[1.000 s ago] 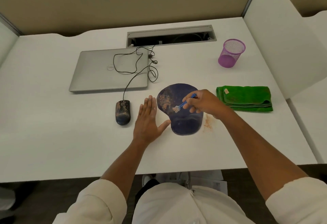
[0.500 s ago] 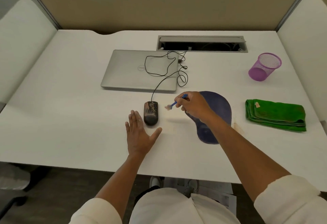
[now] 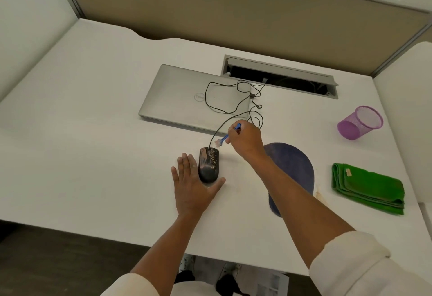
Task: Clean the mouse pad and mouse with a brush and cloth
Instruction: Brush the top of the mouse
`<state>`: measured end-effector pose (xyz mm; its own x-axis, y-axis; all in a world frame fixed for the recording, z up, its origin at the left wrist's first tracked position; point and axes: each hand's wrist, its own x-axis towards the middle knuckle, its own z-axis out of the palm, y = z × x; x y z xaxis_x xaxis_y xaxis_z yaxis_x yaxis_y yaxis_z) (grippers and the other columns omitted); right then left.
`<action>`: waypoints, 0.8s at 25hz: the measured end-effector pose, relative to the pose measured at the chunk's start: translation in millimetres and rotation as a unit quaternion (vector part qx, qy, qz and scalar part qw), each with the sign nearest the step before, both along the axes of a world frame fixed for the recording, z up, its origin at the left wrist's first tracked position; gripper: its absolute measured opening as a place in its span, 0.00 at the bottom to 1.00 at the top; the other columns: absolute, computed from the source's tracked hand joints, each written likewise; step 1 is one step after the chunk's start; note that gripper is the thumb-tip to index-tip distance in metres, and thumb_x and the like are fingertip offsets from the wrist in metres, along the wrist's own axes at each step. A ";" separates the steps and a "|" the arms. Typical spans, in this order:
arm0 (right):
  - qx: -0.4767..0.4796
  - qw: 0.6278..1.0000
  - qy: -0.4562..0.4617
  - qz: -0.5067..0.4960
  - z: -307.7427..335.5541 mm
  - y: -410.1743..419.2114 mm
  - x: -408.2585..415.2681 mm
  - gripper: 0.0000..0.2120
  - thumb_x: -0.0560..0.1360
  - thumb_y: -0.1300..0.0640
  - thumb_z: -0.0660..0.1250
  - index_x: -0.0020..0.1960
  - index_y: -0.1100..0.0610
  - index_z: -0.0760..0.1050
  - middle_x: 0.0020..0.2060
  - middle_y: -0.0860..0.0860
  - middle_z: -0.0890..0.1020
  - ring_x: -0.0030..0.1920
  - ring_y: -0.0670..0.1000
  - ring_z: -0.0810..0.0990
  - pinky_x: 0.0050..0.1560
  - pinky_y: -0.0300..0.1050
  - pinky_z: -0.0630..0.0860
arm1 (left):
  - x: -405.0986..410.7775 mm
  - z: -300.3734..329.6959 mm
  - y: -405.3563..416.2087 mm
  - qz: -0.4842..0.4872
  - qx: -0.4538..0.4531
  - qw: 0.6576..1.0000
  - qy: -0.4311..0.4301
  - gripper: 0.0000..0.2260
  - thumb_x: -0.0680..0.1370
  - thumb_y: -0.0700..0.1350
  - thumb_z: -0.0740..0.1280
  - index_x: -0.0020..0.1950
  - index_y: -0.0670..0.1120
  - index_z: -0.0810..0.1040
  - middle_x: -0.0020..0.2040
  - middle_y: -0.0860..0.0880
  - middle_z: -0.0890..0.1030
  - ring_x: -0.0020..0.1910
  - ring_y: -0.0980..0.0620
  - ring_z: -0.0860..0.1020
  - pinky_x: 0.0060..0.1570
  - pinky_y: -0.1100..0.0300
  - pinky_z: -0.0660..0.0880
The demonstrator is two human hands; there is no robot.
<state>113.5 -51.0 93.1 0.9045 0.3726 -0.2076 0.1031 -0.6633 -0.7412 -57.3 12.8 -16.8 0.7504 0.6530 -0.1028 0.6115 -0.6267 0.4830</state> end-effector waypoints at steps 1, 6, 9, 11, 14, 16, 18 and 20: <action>0.004 1.000 0.006 -0.001 -0.5 5.9 1.5 0.06 0.77 0.55 0.63 0.47 0.56 0.77 0.38 0.52 0.85 0.37 0.48 0.80 0.35 0.42 0.75 | 0.2 -0.3 0.1 0.003 0.001 1.000 -0.002 0.56 0.69 0.79 0.54 0.83 0.40 0.50 0.84 0.42 0.49 0.83 0.47 0.43 0.80 0.49 0.38; -0.009 0.994 -0.004 0.110 0.2 23.8 4.0 0.04 0.77 0.57 0.63 0.45 0.52 0.76 0.37 0.50 0.84 0.35 0.44 0.78 0.36 0.38 0.71 | 0.8 -3.2 1.8 0.007 0.008 1.000 -0.002 0.52 0.72 0.77 0.55 0.83 0.41 0.53 0.84 0.43 0.50 0.83 0.47 0.44 0.80 0.50 0.37; -0.062 0.982 -0.049 0.172 -3.3 24.3 5.3 0.06 0.75 0.57 0.64 0.42 0.47 0.75 0.38 0.51 0.82 0.38 0.50 0.78 0.39 0.45 0.75 | 0.5 -3.9 1.5 0.006 0.011 1.000 0.002 0.50 0.74 0.76 0.56 0.83 0.40 0.54 0.84 0.42 0.50 0.83 0.47 0.43 0.80 0.50 0.37; -0.082 0.975 -0.059 0.196 -5.6 22.8 5.5 0.05 0.75 0.55 0.63 0.42 0.45 0.74 0.39 0.53 0.82 0.40 0.53 0.79 0.39 0.46 0.76 | 0.6 -3.3 1.1 0.010 0.011 1.000 -0.002 0.49 0.74 0.75 0.55 0.82 0.40 0.54 0.84 0.42 0.51 0.83 0.47 0.44 0.80 0.50 0.38; -0.098 0.970 -0.047 0.219 -6.4 17.5 3.1 0.05 0.74 0.53 0.62 0.43 0.44 0.75 0.41 0.55 0.82 0.44 0.54 0.79 0.43 0.50 0.78 | 0.8 -2.7 0.6 0.013 0.013 1.000 -0.001 0.48 0.74 0.74 0.54 0.82 0.40 0.55 0.84 0.42 0.52 0.83 0.47 0.46 0.81 0.49 0.40; -0.114 0.967 -0.041 0.223 -4.7 9.4 2.3 0.06 0.75 0.54 0.63 0.42 0.44 0.75 0.44 0.55 0.81 0.44 0.52 0.80 0.46 0.48 0.79 | 1.3 -3.2 -0.4 0.015 0.016 1.000 -0.002 0.48 0.74 0.73 0.54 0.82 0.40 0.56 0.83 0.42 0.53 0.83 0.47 0.47 0.81 0.49 0.41; -0.120 0.967 -0.036 0.220 -2.0 1.5 6.8 0.07 0.75 0.56 0.64 0.42 0.45 0.76 0.44 0.55 0.80 0.43 0.52 0.81 0.44 0.46 0.78 | 1.9 -4.9 -0.7 0.015 0.021 1.000 0.000 0.47 0.75 0.72 0.55 0.82 0.39 0.56 0.83 0.42 0.53 0.83 0.47 0.48 0.81 0.48 0.42; -0.102 0.973 -0.040 0.205 1.6 -0.2 13.3 0.06 0.75 0.57 0.64 0.42 0.47 0.77 0.42 0.54 0.81 0.42 0.50 0.80 0.39 0.43 0.74 | 2.2 -6.0 -0.8 0.017 0.023 1.000 0.001 0.47 0.75 0.72 0.55 0.82 0.39 0.57 0.83 0.42 0.54 0.83 0.46 0.48 0.81 0.48 0.43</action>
